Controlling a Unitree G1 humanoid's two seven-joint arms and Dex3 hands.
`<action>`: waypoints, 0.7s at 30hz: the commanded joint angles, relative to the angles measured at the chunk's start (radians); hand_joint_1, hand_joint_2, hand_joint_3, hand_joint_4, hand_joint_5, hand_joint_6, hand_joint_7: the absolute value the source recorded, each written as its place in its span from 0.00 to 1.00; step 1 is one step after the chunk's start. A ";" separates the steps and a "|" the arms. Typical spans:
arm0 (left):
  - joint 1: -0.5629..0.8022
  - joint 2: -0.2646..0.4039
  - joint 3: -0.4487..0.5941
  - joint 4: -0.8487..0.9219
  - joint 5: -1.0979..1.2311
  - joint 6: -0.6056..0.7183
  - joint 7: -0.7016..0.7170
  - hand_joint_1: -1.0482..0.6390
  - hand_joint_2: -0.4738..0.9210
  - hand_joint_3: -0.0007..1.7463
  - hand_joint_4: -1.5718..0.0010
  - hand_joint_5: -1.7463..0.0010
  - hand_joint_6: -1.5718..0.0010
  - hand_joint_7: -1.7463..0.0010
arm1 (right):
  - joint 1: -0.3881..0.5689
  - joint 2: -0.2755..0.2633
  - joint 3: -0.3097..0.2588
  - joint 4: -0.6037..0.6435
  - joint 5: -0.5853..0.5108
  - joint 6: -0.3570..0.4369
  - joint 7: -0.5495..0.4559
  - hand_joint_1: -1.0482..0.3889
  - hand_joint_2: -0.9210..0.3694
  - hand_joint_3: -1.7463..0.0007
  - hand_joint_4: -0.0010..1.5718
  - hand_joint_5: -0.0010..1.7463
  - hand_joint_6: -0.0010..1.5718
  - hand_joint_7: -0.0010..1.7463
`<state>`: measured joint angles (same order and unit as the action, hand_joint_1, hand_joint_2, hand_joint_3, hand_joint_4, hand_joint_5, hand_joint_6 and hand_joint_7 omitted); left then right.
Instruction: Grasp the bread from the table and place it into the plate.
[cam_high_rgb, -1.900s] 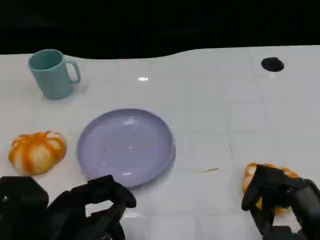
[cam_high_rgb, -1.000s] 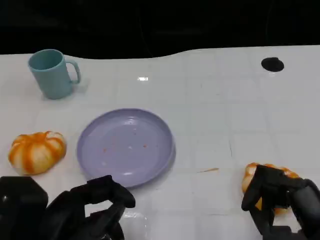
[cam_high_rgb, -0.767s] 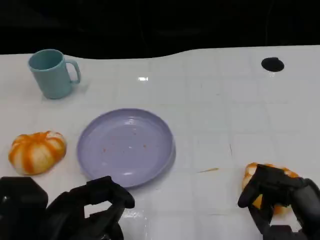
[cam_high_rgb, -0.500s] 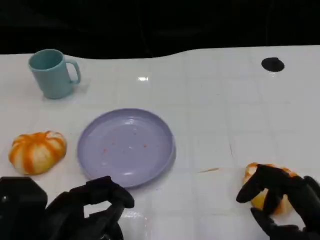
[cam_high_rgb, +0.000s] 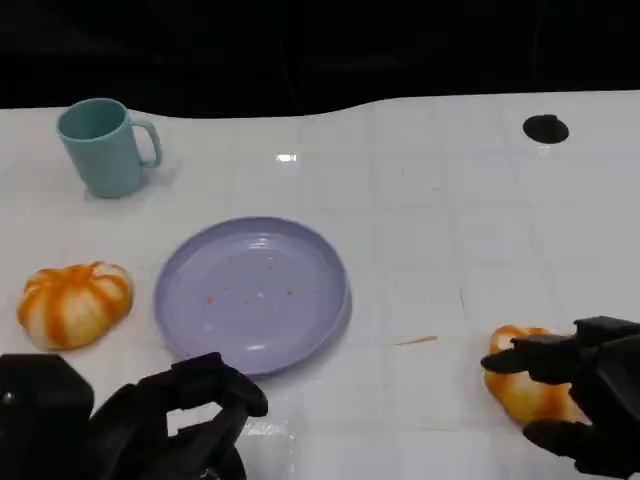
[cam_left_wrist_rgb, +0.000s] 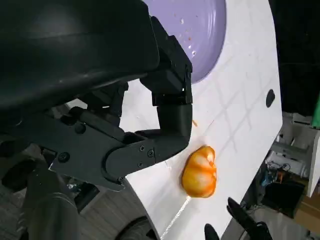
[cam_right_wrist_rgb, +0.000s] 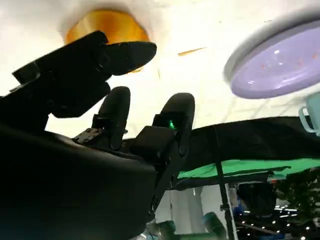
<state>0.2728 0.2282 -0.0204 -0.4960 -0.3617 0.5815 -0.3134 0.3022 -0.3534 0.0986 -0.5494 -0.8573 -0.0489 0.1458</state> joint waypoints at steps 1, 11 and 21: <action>0.001 0.007 0.003 0.005 -0.002 -0.014 -0.008 0.40 0.94 0.39 0.56 0.00 0.60 0.20 | 0.001 -0.021 -0.004 -0.056 -0.074 0.039 0.064 0.41 0.12 0.98 0.25 0.27 0.40 0.02; 0.005 0.006 0.004 -0.008 -0.004 -0.002 0.000 0.39 0.94 0.37 0.55 0.00 0.59 0.20 | -0.022 -0.008 0.022 -0.088 -0.224 0.108 0.194 0.32 0.09 0.99 0.12 0.21 0.25 0.00; 0.005 0.005 0.000 -0.016 -0.004 0.001 0.002 0.39 0.95 0.37 0.55 0.00 0.59 0.20 | -0.093 -0.017 0.058 0.022 -0.310 0.144 0.255 0.33 0.08 1.00 0.12 0.20 0.25 0.00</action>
<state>0.2738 0.2269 -0.0229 -0.4970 -0.3621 0.5817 -0.3133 0.2334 -0.3550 0.1428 -0.5673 -1.1487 0.0871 0.3901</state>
